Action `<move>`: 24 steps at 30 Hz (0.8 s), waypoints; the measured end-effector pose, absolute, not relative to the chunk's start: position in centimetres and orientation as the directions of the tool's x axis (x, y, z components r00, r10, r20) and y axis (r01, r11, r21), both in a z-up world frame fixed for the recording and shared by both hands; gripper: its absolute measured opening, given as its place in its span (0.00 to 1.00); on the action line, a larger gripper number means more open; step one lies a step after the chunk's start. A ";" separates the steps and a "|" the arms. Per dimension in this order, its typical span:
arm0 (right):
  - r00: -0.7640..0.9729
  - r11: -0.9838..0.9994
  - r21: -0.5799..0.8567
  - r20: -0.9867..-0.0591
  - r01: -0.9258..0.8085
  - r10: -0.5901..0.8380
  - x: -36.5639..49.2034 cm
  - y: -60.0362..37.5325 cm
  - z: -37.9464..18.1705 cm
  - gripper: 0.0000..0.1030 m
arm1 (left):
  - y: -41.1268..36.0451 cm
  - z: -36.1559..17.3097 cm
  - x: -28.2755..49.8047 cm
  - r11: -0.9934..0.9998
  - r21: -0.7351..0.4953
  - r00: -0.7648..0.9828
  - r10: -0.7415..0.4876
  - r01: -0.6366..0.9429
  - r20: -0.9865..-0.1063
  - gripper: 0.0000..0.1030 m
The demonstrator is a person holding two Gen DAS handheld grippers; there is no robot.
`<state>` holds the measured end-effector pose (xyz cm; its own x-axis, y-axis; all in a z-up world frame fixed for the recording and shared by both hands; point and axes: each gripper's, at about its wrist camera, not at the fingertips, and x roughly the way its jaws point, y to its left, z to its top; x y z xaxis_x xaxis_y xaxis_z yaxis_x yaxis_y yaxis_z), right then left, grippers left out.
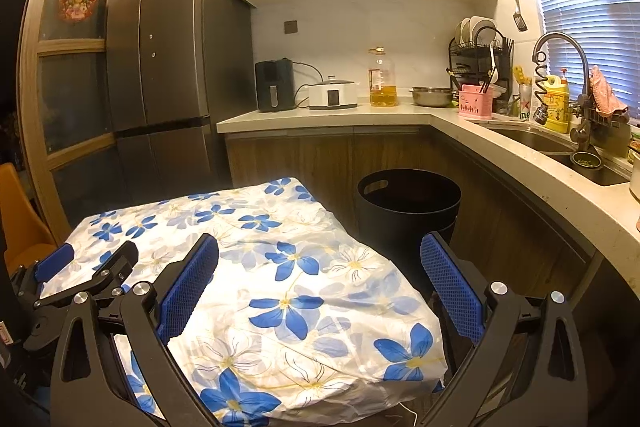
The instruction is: Collect trash
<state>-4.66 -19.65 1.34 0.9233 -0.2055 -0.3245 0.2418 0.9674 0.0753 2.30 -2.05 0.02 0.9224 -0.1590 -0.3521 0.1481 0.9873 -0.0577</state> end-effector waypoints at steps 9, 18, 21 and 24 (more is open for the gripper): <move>0.925 0.966 0.074 -0.317 0.247 -0.212 -4.9 -19.4 1.5 0.94 | -2.0 0.0 2.2 0.987 -0.058 0.923 -0.159 0.148 -0.349 0.94; 0.926 0.966 0.075 -0.313 0.246 -0.212 -5.0 -19.5 1.6 0.94 | -2.1 0.2 2.1 0.987 -0.051 0.925 -0.158 0.150 -0.346 0.94; 0.926 0.966 0.077 -0.312 0.247 -0.212 -5.1 -19.6 1.7 0.94 | -2.1 0.2 2.1 0.988 -0.050 0.925 -0.157 0.149 -0.347 0.94; 0.926 0.966 0.078 -0.311 0.247 -0.212 -5.2 -19.6 1.8 0.94 | -2.1 0.2 2.0 0.987 -0.050 0.925 -0.159 0.151 -0.345 0.94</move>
<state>-5.16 -19.58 1.77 0.9263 -0.2122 -0.3115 0.2473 0.9658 0.0777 2.05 -2.10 0.21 0.9250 -0.1592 -0.3450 0.1511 0.9872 -0.0504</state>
